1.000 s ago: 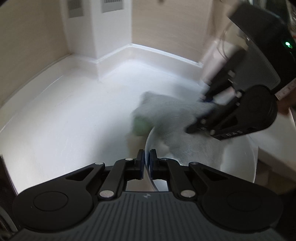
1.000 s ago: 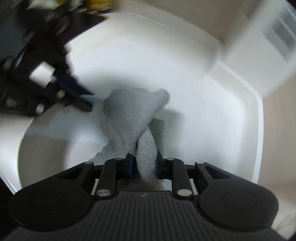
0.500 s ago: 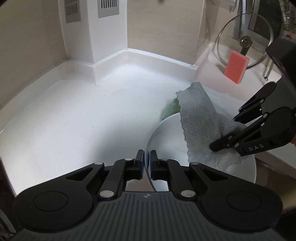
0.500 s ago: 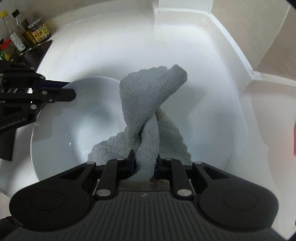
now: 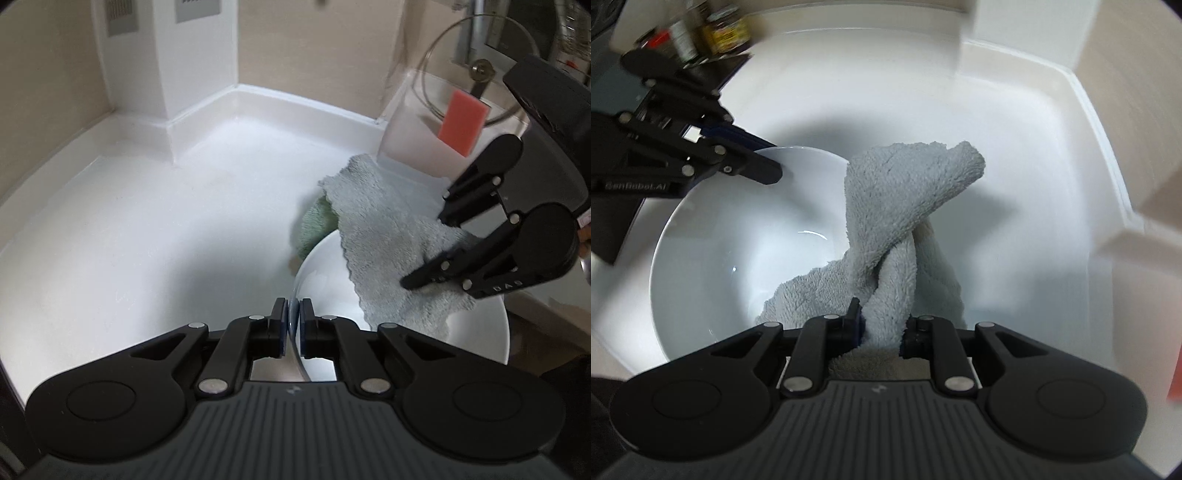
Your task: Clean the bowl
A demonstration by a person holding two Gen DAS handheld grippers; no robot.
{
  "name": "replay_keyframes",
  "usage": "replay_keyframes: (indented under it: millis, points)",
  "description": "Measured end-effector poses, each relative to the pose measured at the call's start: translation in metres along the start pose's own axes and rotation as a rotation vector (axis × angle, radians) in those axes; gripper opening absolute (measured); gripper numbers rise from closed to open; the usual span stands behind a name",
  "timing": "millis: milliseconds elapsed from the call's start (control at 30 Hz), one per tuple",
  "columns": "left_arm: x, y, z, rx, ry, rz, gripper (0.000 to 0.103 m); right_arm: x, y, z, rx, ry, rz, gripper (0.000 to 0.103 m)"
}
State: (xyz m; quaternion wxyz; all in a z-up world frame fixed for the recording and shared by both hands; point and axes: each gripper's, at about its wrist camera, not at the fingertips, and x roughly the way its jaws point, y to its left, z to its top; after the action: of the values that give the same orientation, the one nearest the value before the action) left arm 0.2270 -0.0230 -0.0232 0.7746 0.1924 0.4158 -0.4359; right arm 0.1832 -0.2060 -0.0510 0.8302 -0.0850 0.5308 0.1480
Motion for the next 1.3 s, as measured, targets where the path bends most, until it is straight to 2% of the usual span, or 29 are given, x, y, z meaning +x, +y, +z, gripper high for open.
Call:
replay_keyframes:
  millis: [100, 200, 333, 400, 533, 667, 800, 1033, 1200, 1300]
  points:
    - [-0.001, -0.003, -0.003, -0.030, -0.005, 0.025, 0.005, 0.004, -0.008, 0.010, -0.064, -0.023, 0.003, 0.016]
    - [-0.002, -0.007, -0.005, -0.060, -0.009, 0.050, 0.005, 0.007, -0.016, 0.019, -0.040, -0.051, 0.005, 0.016]
    - [-0.001, -0.008, -0.005, -0.065, -0.008, 0.069, 0.003, 0.007, -0.019, 0.013, 0.092, -0.078, 0.003, 0.015]
    - [0.000, -0.007, -0.004, -0.058, -0.009, 0.064, 0.003, 0.005, -0.018, 0.007, 0.198, -0.092, -0.004, 0.014]
    - [0.003, -0.002, -0.001, 0.011, -0.010, 0.022, 0.003, 0.001, -0.010, -0.010, 0.352, -0.123, -0.053, 0.014]
    - [0.006, 0.007, 0.002, 0.063, -0.008, -0.035, 0.003, -0.003, 0.006, -0.032, 0.591, -0.158, -0.119, 0.014]
    - [0.005, 0.010, 0.002, 0.117, -0.011, -0.071, 0.003, -0.004, 0.030, -0.046, 0.707, -0.166, -0.184, 0.014]
    - [0.000, 0.013, -0.006, 0.179, -0.041, -0.120, 0.004, -0.003, 0.058, -0.052, 0.759, -0.187, -0.258, 0.014]
    - [0.003, 0.015, -0.005, 0.168, -0.059, -0.133, 0.004, -0.005, 0.062, -0.058, 0.666, -0.206, -0.264, 0.014]
    - [0.003, 0.016, -0.001, 0.140, -0.022, -0.140, 0.003, -0.006, 0.055, -0.058, 0.598, -0.199, -0.223, 0.015]
